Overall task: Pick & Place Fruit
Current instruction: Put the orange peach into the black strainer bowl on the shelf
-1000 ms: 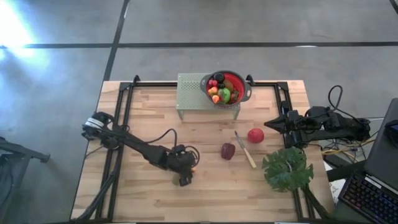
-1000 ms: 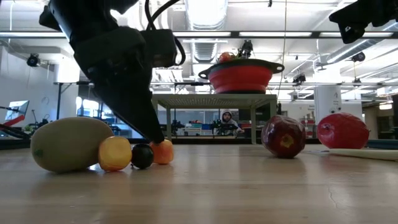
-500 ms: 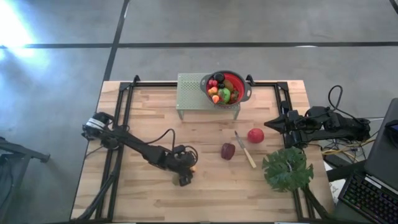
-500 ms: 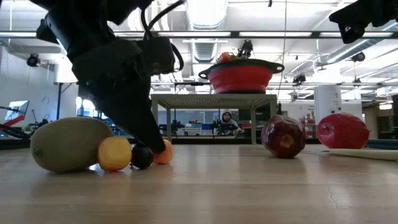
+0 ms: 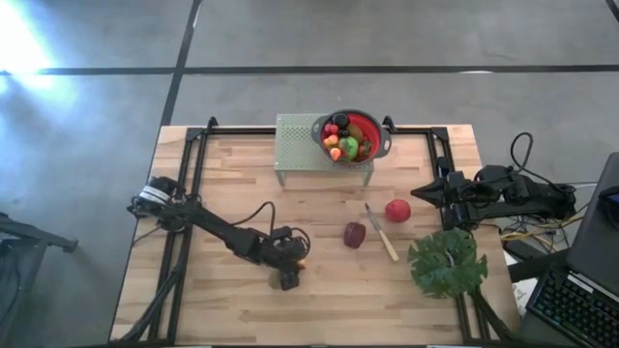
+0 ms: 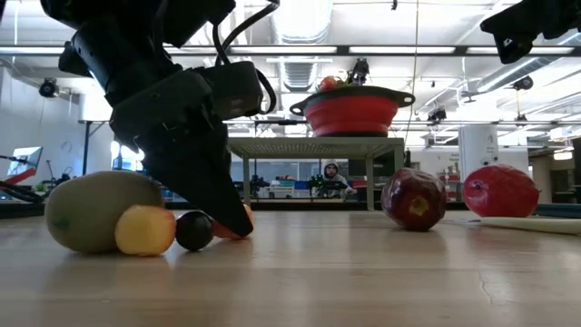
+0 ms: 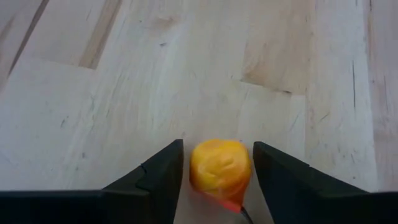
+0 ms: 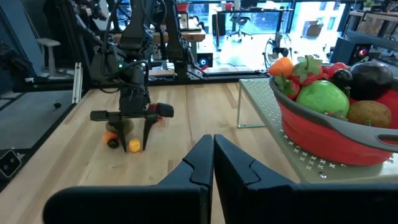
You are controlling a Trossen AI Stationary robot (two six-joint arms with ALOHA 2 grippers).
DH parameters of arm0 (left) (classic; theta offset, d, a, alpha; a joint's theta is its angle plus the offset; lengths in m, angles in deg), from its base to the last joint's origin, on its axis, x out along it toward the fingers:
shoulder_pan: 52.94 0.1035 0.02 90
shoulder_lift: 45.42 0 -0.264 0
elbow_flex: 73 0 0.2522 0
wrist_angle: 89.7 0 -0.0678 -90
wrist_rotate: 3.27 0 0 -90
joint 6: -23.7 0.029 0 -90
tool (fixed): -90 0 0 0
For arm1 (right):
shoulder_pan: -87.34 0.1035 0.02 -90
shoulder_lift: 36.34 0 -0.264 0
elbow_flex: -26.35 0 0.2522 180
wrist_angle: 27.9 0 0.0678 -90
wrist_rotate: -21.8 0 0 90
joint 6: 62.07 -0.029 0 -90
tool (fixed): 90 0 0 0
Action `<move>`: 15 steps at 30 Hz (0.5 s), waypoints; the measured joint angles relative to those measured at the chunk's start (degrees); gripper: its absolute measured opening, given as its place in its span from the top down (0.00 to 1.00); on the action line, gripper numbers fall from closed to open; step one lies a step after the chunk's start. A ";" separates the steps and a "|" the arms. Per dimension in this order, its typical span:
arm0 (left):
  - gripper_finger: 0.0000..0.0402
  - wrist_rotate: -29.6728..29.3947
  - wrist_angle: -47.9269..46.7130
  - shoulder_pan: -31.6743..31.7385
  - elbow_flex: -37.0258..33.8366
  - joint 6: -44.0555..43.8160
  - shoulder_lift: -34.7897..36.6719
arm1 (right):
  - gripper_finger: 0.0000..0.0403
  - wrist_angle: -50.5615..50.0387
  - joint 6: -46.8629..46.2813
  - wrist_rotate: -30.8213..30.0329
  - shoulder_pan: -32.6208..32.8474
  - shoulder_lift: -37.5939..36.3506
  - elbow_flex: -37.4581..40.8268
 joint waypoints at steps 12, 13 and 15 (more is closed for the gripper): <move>0.73 2.09 -1.42 0.03 1.38 -0.45 0.00 | 0.98 -0.01 0.00 0.00 -0.02 0.00 0.00; 0.73 2.24 -1.42 0.03 1.61 -0.45 0.00 | 0.98 0.00 0.00 0.00 0.00 0.00 -0.02; 0.70 2.66 -1.40 0.03 2.11 -0.36 0.00 | 0.98 0.00 0.00 0.00 0.00 0.00 0.00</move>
